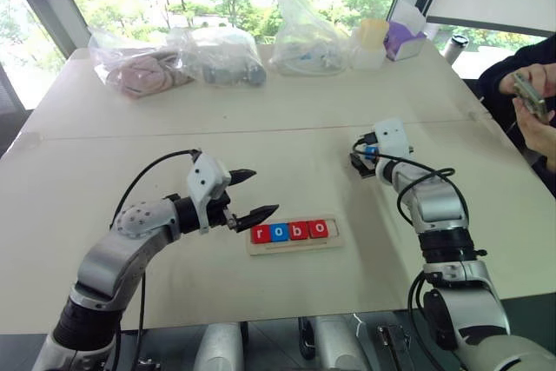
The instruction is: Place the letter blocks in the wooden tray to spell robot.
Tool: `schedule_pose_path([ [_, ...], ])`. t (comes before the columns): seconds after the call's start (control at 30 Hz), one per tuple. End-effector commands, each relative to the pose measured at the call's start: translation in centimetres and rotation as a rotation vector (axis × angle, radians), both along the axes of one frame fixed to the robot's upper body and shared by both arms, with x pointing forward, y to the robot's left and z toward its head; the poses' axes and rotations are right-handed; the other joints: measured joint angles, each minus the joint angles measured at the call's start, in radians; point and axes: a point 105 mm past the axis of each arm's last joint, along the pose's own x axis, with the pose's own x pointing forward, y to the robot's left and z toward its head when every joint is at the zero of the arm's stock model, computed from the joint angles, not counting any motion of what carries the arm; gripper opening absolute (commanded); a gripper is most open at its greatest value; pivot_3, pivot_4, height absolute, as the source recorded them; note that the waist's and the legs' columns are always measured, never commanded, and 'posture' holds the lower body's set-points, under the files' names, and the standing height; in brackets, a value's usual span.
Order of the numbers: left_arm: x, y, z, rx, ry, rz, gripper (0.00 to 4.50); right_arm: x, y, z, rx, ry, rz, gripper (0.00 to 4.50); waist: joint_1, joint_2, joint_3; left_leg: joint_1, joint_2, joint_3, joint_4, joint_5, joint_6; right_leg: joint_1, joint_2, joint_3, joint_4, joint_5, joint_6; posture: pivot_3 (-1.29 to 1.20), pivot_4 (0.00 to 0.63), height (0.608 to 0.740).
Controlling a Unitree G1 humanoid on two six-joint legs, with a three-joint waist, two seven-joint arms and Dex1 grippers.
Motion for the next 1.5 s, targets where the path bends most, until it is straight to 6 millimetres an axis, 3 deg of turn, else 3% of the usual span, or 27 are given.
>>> schedule_pose_path([
  [0.03, -0.4, -0.3, 1.1, -0.003, -0.055, -0.018, 4.50, 0.0, -1.1, -0.3, 0.056, 0.031, -0.077, 4.47, 0.000, 0.000, 0.000, 0.000, 0.000, 0.000, 0.000, 0.000, 0.000, 0.000, 0.000, 0.000, 0.000, 0.000, 0.000, 0.00, 0.150, 0.740],
  [0.07, -0.4, -0.3, 1.1, -0.003, -0.055, -0.017, 4.50, -0.1, -1.0, -0.5, 0.076, 0.043, -0.085, 4.47, 0.000, 0.000, 0.000, 0.000, 0.000, 0.000, 0.000, 0.000, 0.000, 0.000, 0.000, 0.000, 0.000, 0.000, 0.000, 0.00, 0.150, 0.740],
  [0.17, -0.3, -0.3, 1.1, -0.004, -0.057, -0.016, 4.50, -0.4, -0.7, -0.9, 0.130, 0.077, -0.091, 3.71, 0.000, 0.000, 0.000, 0.000, 0.000, 0.000, 0.000, 0.000, 0.000, 0.000, 0.000, 0.000, 0.000, 0.000, 0.000, 0.00, 0.150, 0.740],
  [0.33, -0.2, -0.6, 1.0, -0.007, -0.057, -0.021, 4.50, -1.6, -0.5, -1.2, 0.193, 0.132, -0.113, 1.32, 0.002, 0.000, 0.000, 0.000, 0.000, 0.000, -0.001, 0.000, 0.000, 0.000, 0.000, 0.000, -0.001, 0.000, 0.000, 0.00, 0.150, 0.740],
  [0.37, -0.2, -0.6, 1.0, -0.007, -0.057, -0.023, 4.50, -2.0, -0.4, -1.1, 0.201, 0.140, -0.108, 1.21, 0.003, 0.000, 0.000, 0.000, 0.000, 0.000, -0.001, 0.000, 0.000, 0.000, 0.000, 0.000, -0.001, 0.000, 0.000, 0.00, 0.150, 0.740],
  [0.47, -0.1, -0.6, 1.0, -0.007, -0.057, -0.026, 4.50, -4.0, -0.1, -1.1, 0.178, 0.163, -0.067, 1.21, 0.005, 0.000, 0.000, 0.000, 0.000, 0.000, -0.002, 0.000, 0.000, 0.000, 0.000, 0.000, -0.001, 0.000, 0.000, 0.00, 0.150, 0.740],
  [0.63, -0.2, -0.7, 0.9, -0.016, -0.052, -0.027, 4.50, -10.1, 0.5, -3.0, 0.193, 0.293, -0.056, 1.21, 0.003, 0.001, -0.003, -0.001, 0.000, -0.001, -0.004, 0.000, 0.000, 0.000, 0.000, -0.001, -0.002, -0.002, 0.002, 0.00, 0.150, 0.740],
  [0.73, -0.3, -0.8, 0.7, -0.017, -0.050, -0.027, 4.50, -12.7, 1.1, -3.5, 0.235, 0.350, -0.074, 1.21, 0.002, 0.000, -0.006, 0.000, 0.000, -0.002, -0.004, 0.000, 0.000, 0.000, 0.000, -0.001, -0.002, -0.002, 0.002, 0.00, 0.150, 0.740],
  [0.83, -0.3, -0.8, 0.7, -0.018, -0.048, -0.028, 4.50, -14.0, 1.8, -3.6, 0.269, 0.351, -0.078, 1.21, 0.000, -0.001, -0.008, 0.001, 0.001, -0.002, -0.003, 0.000, 0.000, 0.000, 0.000, -0.001, -0.002, -0.003, 0.004, 0.00, 0.150, 0.740],
  [1.03, -0.2, -0.7, 0.7, -0.013, -0.048, -0.033, 4.50, -14.4, 2.6, -3.3, 0.296, 0.322, -0.081, 1.21, -0.002, -0.001, -0.009, 0.001, 0.001, -0.002, -0.004, -0.001, 0.000, 0.000, 0.000, -0.002, -0.005, -0.003, 0.003, 0.00, 0.150, 0.740],
  [1.1, -0.1, -0.7, 0.7, -0.012, -0.050, -0.036, 4.50, -14.3, 2.7, -3.1, 0.296, 0.315, -0.075, 2.27, -0.002, -0.001, -0.009, 0.000, 0.001, -0.002, -0.004, -0.001, 0.000, 0.000, 0.000, -0.002, -0.006, -0.002, 0.003, 0.00, 0.150, 0.740],
  [1.17, 0.0, -0.7, 0.8, -0.011, -0.052, -0.037, 4.50, -14.1, 2.7, -2.8, 0.291, 0.308, -0.057, 3.02, -0.002, -0.002, -0.009, 0.000, 0.001, -0.002, -0.004, -0.001, 0.000, 0.000, 0.000, -0.002, -0.006, -0.002, 0.003, 0.00, 0.150, 0.740],
  [1.27, 0.0, -0.7, 0.8, -0.009, -0.054, -0.037, 4.50, -13.9, 2.9, -2.0, 0.248, 0.315, 0.064, 4.47, -0.003, -0.001, -0.009, -0.001, 0.001, -0.001, -0.004, -0.001, 0.000, 0.000, -0.001, -0.002, -0.007, -0.002, 0.003, 0.00, 0.150, 0.740],
  [1.5, 0.2, -0.8, 0.7, -0.009, -0.060, -0.038, 4.50, -12.7, 0.9, 1.5, -0.093, 0.232, 0.569, 4.47, -0.001, 0.001, -0.006, -0.005, -0.001, 0.001, -0.003, -0.001, 0.000, -0.002, -0.004, -0.002, -0.011, -0.003, 0.003, 0.00, 0.150, 0.740],
])
